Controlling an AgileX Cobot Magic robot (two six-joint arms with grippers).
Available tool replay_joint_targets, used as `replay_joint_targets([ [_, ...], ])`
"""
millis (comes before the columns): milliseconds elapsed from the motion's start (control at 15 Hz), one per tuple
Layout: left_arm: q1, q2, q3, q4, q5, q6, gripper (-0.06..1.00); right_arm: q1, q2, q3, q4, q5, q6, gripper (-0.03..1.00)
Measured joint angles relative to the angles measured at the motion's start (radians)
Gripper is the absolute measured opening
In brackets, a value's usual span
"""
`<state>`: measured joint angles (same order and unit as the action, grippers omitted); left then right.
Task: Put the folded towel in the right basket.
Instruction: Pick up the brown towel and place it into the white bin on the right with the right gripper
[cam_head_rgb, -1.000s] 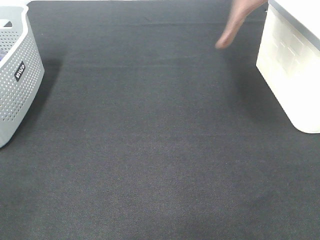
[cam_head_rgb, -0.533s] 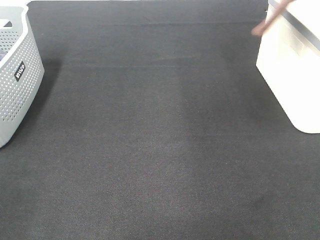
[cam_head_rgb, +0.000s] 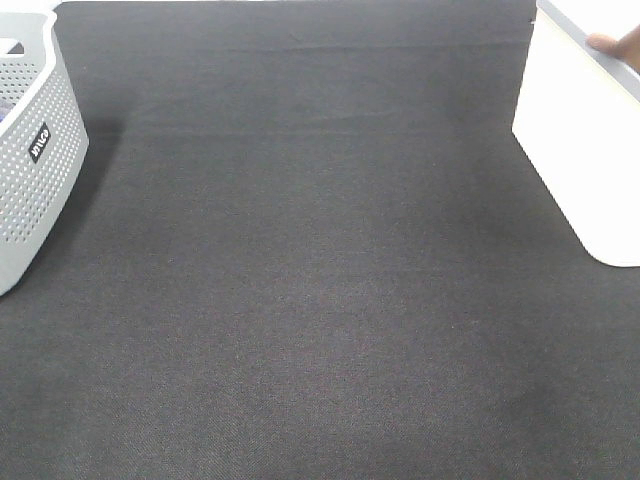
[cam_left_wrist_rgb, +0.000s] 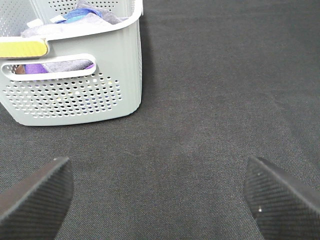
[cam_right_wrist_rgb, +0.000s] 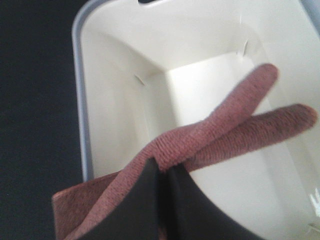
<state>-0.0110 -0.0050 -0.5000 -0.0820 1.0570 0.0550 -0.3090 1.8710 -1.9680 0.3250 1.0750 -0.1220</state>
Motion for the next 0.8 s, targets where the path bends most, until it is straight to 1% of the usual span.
replay_joint_targets([
  [200, 0.0, 0.0, 0.0, 0.0, 0.0, 0.0, 0.88, 0.0, 0.059, 0.0, -0.027, -0.01, 0.034, 0.0],
  [267, 0.0, 0.0, 0.0, 0.0, 0.0, 0.0, 0.88, 0.0, 0.083, 0.0, -0.056, -0.019, 0.064, 0.04],
  [333, 0.0, 0.0, 0.0, 0.0, 0.0, 0.0, 0.88, 0.0, 0.099, 0.0, -0.071, -0.023, 0.088, 0.13],
  [400, 0.0, 0.0, 0.0, 0.0, 0.0, 0.0, 0.88, -0.002, 0.107, 0.0, -0.071, -0.025, 0.1, 0.24],
  [467, 0.0, 0.0, 0.0, 0.0, 0.0, 0.0, 0.88, -0.002, 0.109, 0.0, -0.066, -0.025, 0.104, 0.4],
  [533, 0.0, 0.0, 0.0, 0.0, 0.0, 0.0, 0.88, -0.002, 0.107, -0.002, -0.057, -0.024, 0.105, 0.59],
  [600, 0.0, 0.0, 0.0, 0.0, 0.0, 0.0, 0.88, -0.002, 0.107, -0.009, -0.052, -0.023, 0.105, 0.65],
  [667, 0.0, 0.0, 0.0, 0.0, 0.0, 0.0, 0.88, -0.002, 0.104, -0.011, -0.05, -0.016, 0.104, 0.68],
  [800, 0.0, 0.0, 0.0, 0.0, 0.0, 0.0, 0.88, -0.002, 0.073, -0.011, -0.022, 0.002, 0.104, 0.7],
])
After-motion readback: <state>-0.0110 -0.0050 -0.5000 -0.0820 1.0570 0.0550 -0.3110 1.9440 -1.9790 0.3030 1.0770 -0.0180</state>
